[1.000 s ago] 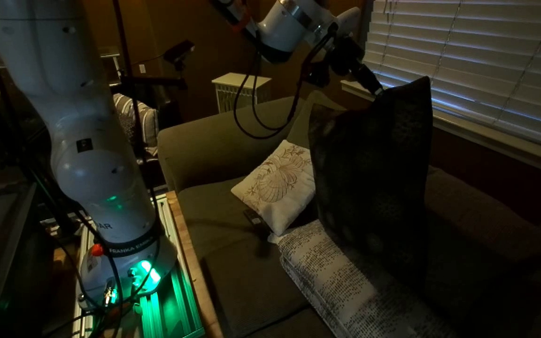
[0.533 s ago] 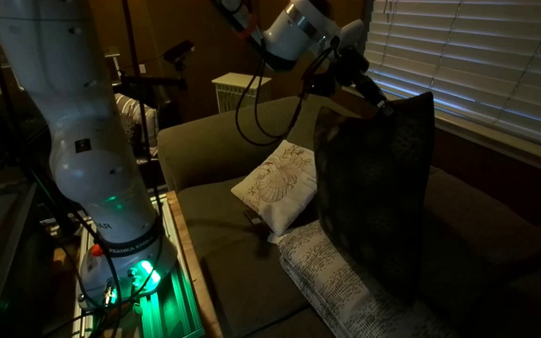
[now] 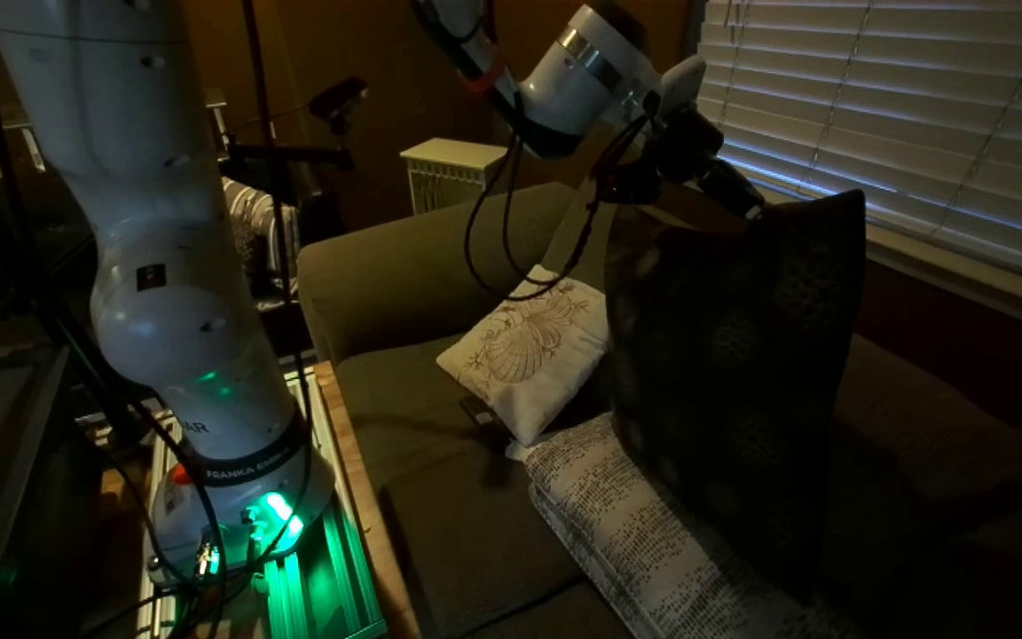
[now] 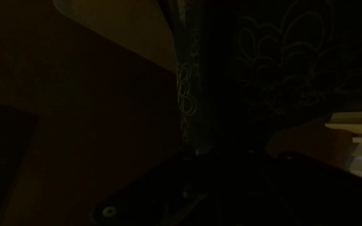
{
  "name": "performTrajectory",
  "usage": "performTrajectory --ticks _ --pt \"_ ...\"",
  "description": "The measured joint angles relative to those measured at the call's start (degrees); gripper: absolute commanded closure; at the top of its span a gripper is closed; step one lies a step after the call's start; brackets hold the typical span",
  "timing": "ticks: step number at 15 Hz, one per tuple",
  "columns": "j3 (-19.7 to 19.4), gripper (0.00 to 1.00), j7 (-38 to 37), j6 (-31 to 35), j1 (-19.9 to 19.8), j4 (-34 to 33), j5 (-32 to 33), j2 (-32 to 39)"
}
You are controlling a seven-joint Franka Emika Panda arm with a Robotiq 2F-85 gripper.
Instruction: Put the black pillow on top of the stacked pillows on the right.
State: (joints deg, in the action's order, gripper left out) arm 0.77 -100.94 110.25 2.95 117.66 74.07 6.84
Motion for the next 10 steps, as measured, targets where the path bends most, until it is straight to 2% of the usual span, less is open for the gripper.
performTrajectory --ticks 4,10 --pt "-1.3 0.99 -1.8 3.2 -1.5 -0.1 4.5 2.2" --pt "-2.4 0.99 -2.4 12.4 -3.8 -1.1 8.8 4.6"
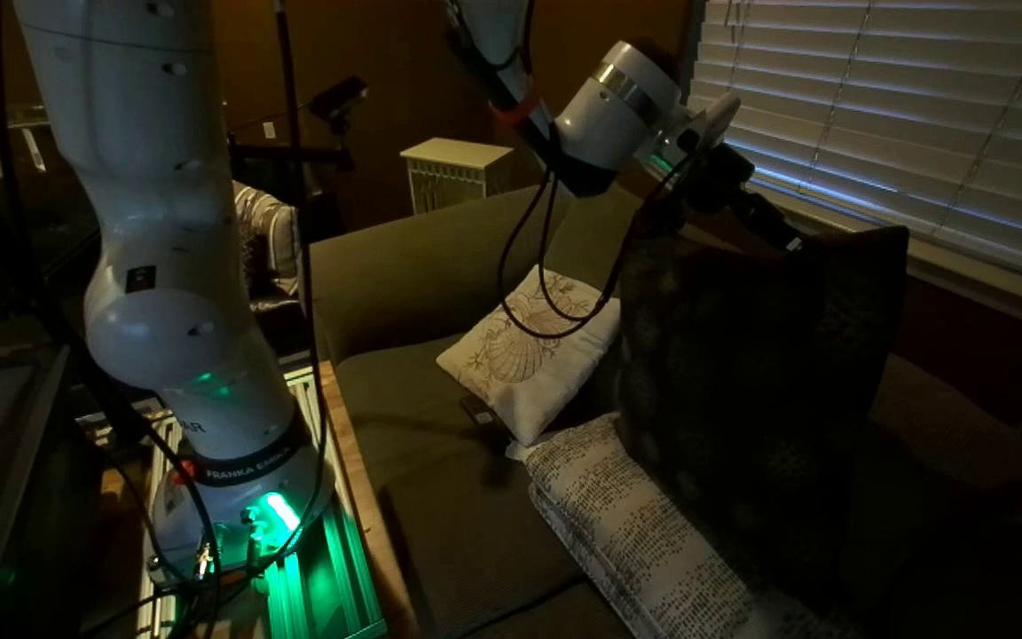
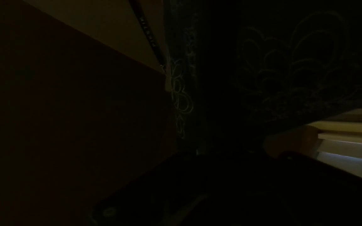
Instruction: Put the black pillow on top of the stacked pillows on the right.
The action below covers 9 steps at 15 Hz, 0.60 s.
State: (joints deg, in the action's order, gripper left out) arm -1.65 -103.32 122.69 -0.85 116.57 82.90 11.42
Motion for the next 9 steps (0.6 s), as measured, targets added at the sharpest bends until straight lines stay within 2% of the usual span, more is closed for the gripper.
performTrajectory --ticks 5,9 --pt "-1.3 0.99 -0.8 9.3 -2.1 -1.2 1.8 0.9" --pt "-2.4 0.99 -0.8 14.2 -3.5 -2.8 1.9 2.9"
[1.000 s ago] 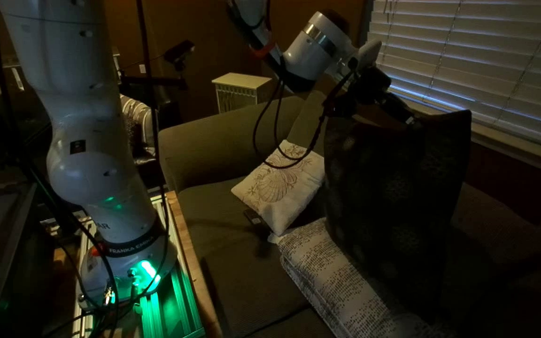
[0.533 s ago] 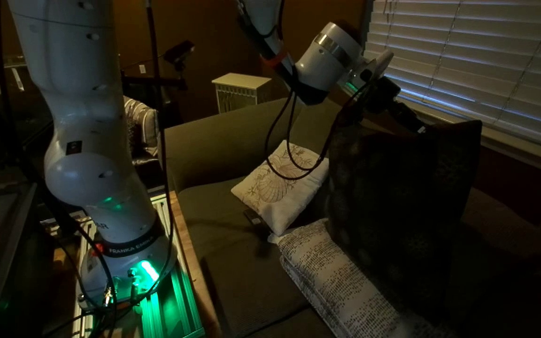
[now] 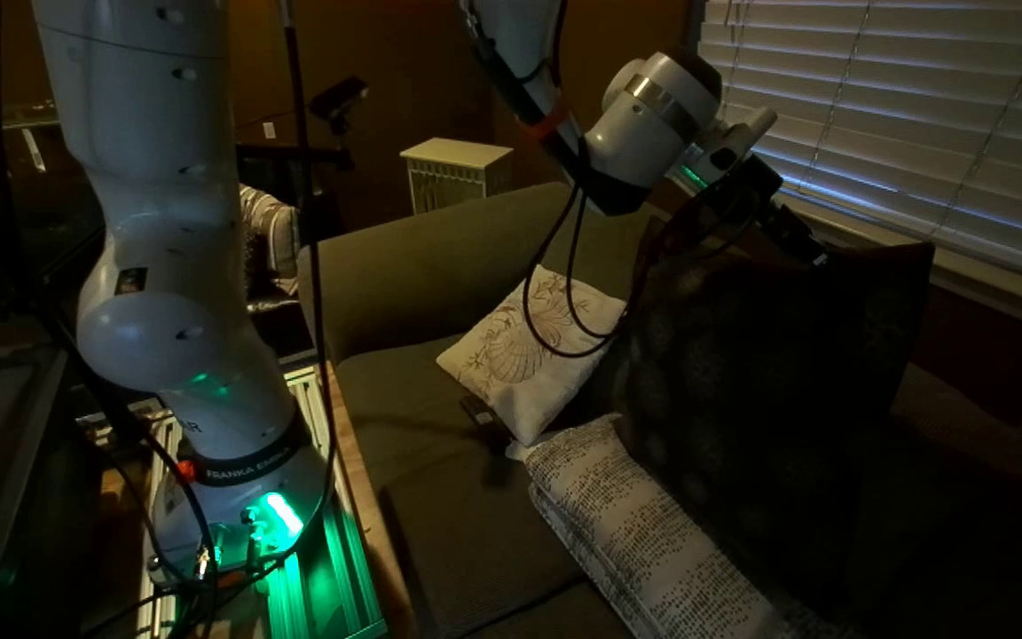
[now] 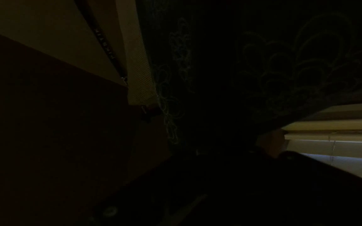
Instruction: Put the black pillow on top of the stacked pillows on the right.
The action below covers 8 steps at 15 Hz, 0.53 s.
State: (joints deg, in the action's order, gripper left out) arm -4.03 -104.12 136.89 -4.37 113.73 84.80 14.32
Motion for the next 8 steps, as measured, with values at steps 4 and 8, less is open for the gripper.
performTrajectory --ticks 4,8 --pt "-1.0 0.99 -1.8 4.0 -1.1 -2.8 1.6 3.5" --pt "-1.2 0.99 -4.0 5.7 -1.5 -5.7 3.9 6.5"
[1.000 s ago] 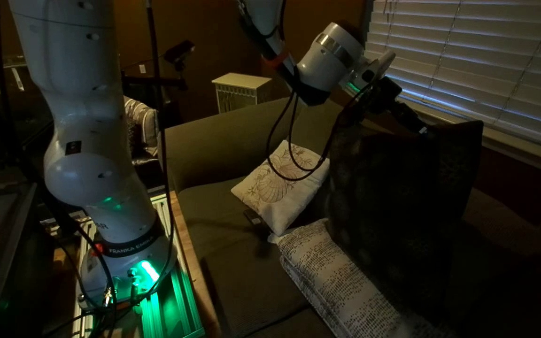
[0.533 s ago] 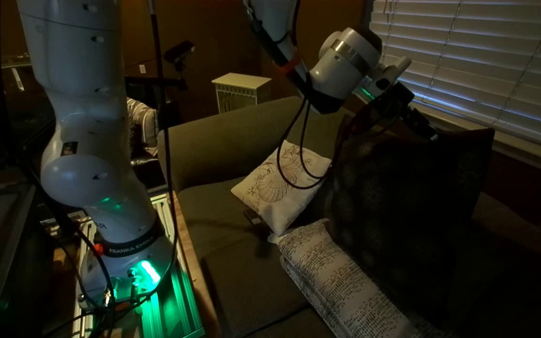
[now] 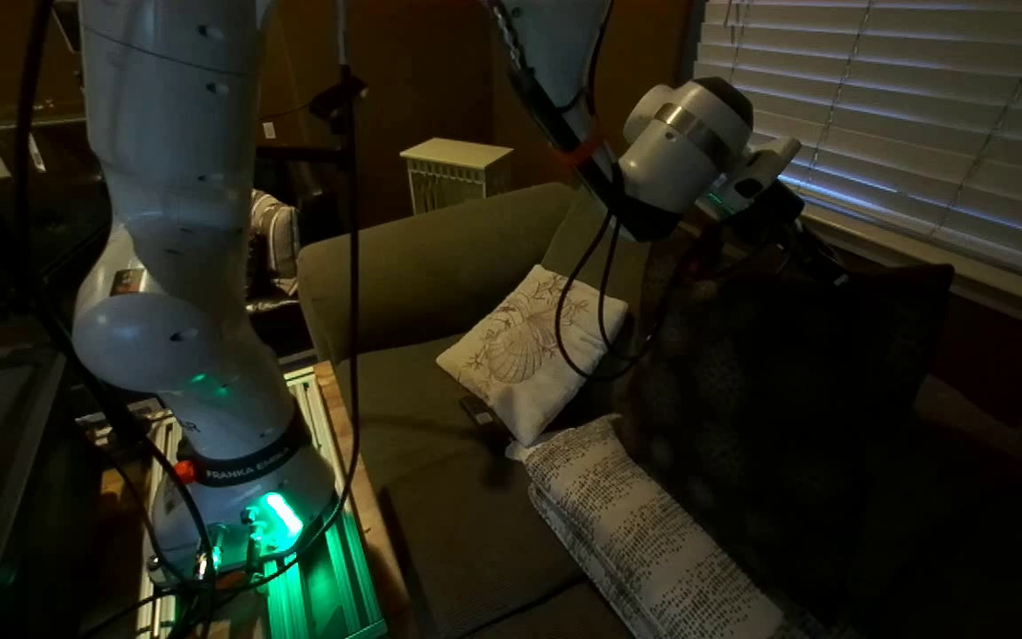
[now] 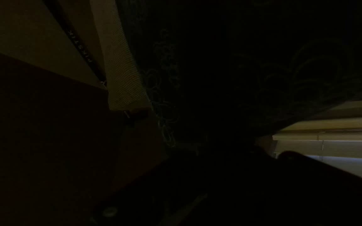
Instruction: Put the black pillow on top of the stacked pillows on the right.
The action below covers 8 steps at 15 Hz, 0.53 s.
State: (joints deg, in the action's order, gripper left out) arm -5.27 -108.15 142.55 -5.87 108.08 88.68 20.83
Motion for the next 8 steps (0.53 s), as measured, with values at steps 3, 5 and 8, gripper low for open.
performTrajectory --ticks 3,5,8 --pt "0.0 0.99 -0.1 0.5 -0.1 -1.8 0.1 2.0" --pt "0.0 0.89 -0.1 0.6 -0.2 -2.9 0.1 3.4" --pt "0.0 0.55 -0.1 0.6 -0.5 -4.4 0.1 5.3"
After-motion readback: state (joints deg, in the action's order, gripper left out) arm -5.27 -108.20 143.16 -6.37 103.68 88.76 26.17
